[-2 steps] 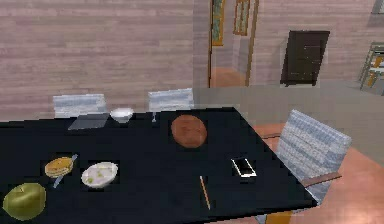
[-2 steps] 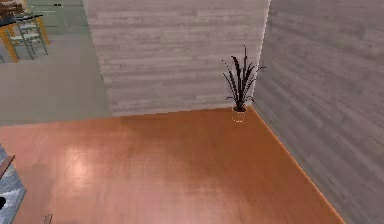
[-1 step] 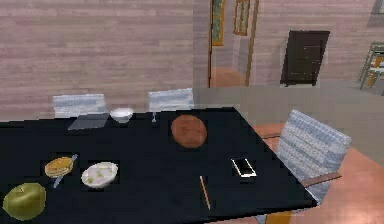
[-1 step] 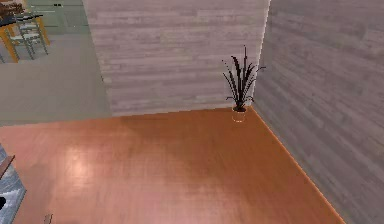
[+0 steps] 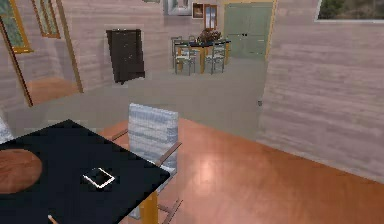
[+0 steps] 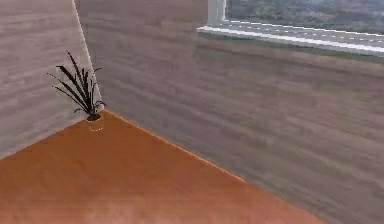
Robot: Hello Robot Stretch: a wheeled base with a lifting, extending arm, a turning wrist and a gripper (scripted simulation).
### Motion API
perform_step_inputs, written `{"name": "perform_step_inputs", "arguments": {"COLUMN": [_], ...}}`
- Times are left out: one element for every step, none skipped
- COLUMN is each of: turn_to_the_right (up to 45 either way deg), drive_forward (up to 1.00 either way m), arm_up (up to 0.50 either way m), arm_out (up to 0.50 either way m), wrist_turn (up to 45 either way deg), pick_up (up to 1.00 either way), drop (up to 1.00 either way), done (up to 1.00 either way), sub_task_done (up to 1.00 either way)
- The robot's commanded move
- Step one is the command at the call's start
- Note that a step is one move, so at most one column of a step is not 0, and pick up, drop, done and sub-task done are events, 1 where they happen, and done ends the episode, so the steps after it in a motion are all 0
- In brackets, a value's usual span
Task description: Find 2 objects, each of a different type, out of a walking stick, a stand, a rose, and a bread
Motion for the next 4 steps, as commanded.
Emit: {"name": "perform_step_inputs", "arguments": {"turn_to_the_right": [27.0, 0.0, 6.0, 0.0], "drive_forward": [0.0, 1.0, 0.0, 0.35], "arm_up": [0.0, 0.0, 0.0, 0.0], "arm_out": [0.0, 0.0, 0.0, 0.0], "wrist_turn": [0.0, 0.0, 0.0, 0.0], "pick_up": [0.0, 0.0, 0.0, 0.0], "drop": [0.0, 0.0, 0.0, 0.0], "done": [0.0, 0.0, 0.0, 0.0], "sub_task_done": [0.0, 0.0, 0.0, 0.0]}}
